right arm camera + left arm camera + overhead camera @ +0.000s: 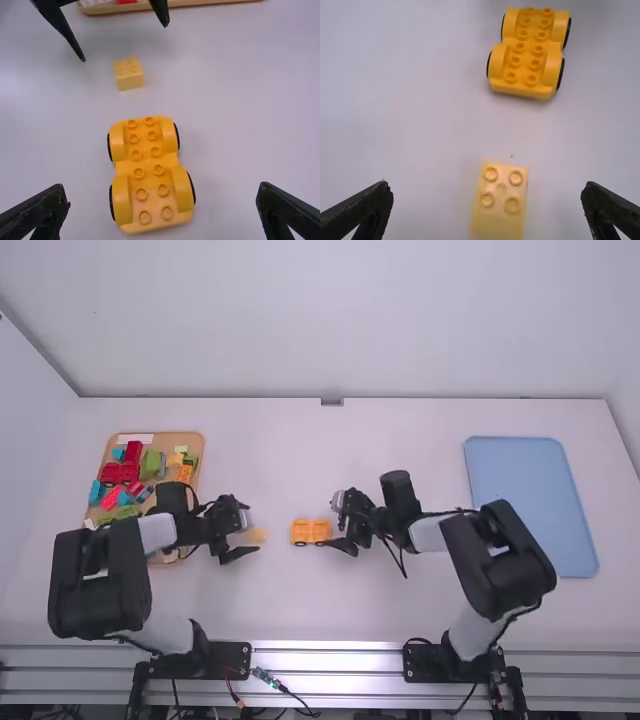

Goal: Assemble lego blocks to make yellow taxi

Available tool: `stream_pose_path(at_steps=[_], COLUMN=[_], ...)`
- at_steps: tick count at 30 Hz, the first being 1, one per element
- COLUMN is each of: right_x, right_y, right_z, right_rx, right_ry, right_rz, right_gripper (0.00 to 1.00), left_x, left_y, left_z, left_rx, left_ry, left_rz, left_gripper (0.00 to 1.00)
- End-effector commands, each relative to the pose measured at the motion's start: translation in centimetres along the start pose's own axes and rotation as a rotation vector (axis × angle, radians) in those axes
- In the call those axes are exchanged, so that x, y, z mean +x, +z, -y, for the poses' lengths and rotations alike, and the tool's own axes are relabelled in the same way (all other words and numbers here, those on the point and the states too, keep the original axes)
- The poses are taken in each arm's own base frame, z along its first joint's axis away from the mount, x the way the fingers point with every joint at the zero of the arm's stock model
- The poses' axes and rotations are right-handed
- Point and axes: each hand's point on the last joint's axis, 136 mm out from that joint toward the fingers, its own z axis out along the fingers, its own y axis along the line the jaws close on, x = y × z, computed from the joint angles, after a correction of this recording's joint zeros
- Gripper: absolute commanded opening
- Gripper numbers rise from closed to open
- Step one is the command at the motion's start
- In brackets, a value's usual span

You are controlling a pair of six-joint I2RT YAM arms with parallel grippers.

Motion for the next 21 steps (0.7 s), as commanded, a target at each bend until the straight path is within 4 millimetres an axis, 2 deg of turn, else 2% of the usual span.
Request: stream_pose_path(at_steps=[1,9,16,19,21], right_x=[0.8,1.2,2.2,2.4,2.3], right_y=[0.9,2.6,3.1,3.3,3.3], right_z=[-0.8,-1.5,-1.1,-1.3,-1.2], right_rx=[-0.038,-0.057,-0.042,-0.049,-0.050], right_ry=[0.001,-0.012,0.033,0.036,0.039], right_rz=[0.002,0.012,0.008,0.008,0.008], right_gripper=[0.99,0.99,0.99,0.99,0.99], left_x=[-0.5,1.0,1.0,1.1,1.2], left_y=[0.4,1.9,2.3,2.3,2.4], left_z=[0.4,-0.4,-0.3,0.4,0.6], left_rx=[0.022,0.070,0.112,0.127,0.128], left_ry=[0.055,0.005,0.007,0.010,0.007], left_rz=[0.096,0.106,0.105,0.105,0.106], left_gripper=[0.99,0.97,0.80,0.66,0.64])
